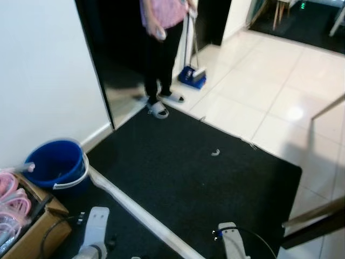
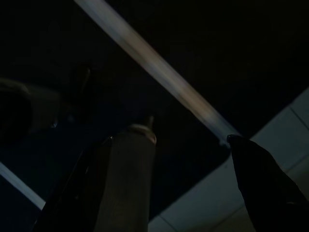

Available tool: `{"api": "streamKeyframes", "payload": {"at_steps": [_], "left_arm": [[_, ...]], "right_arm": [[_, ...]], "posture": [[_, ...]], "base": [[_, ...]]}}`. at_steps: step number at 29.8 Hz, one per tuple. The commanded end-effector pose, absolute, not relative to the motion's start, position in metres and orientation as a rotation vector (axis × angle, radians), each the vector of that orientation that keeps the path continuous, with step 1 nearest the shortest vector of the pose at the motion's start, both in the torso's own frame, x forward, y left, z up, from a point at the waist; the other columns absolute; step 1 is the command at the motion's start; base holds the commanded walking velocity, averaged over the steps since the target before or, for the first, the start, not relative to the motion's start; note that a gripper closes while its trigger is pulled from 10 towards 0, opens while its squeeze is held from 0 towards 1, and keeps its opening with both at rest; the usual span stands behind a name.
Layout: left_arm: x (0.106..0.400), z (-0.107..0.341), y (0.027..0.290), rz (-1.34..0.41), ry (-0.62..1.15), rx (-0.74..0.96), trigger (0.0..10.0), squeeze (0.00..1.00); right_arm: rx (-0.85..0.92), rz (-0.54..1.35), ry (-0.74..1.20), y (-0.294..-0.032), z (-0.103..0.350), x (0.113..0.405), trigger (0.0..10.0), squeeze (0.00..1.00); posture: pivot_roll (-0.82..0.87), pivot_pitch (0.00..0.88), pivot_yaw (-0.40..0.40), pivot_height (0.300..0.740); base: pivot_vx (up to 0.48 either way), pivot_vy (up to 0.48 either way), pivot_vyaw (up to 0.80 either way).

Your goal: Picking trash to rubbish bin

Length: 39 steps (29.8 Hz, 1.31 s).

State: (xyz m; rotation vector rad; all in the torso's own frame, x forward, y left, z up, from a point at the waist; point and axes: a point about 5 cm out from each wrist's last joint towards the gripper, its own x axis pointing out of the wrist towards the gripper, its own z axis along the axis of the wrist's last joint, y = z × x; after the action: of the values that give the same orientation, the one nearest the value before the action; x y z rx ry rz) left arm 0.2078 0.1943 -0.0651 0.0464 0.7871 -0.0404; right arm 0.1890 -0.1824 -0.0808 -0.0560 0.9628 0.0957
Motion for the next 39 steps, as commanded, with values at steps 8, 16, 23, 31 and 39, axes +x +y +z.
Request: {"api": "streamKeyframes", "payload": {"at_steps": [8,16,23,31,39], "left_arm": [[0.2059,-0.0660,0.1939,-0.043,0.784,0.004,10.0,0.00],[0.2059,-0.0659,0.1930,-0.050,0.780,-0.001,10.0,0.00],[0.2059,-0.0658,0.1925,-0.056,0.777,-0.004,10.0,0.00],[0.2060,-0.0657,0.1926,-0.059,0.777,-0.004,10.0,0.00],[0.2059,-0.0658,0.1921,-0.061,0.777,-0.006,10.0,0.00]], "right_arm": [[-0.035,0.084,0.999,-0.1811,-0.0858,0.1797,10.0,0.00],[-0.035,0.080,1.000,-0.1819,-0.0861,0.1791,10.0,0.00],[-0.034,0.080,1.000,-0.1821,-0.0863,0.1786,10.0,0.00],[-0.032,0.080,0.999,-0.1816,-0.0864,0.1785,10.0,0.00],[-0.032,0.082,0.998,-0.1817,-0.0863,0.1785,10.0,0.00]], "posture": [[0.08,0.114,-0.018,0.740],[0.08,0.115,-0.018,0.740],[0.08,0.116,-0.018,0.740],[0.08,0.117,-0.016,0.740],[0.08,0.116,-0.019,0.740]], "base": [[0.143,0.000,0.00],[0.391,0.000,0.00],[0.418,0.000,0.00],[0.419,0.000,0.00],[0.420,0.000,0.00]]}}
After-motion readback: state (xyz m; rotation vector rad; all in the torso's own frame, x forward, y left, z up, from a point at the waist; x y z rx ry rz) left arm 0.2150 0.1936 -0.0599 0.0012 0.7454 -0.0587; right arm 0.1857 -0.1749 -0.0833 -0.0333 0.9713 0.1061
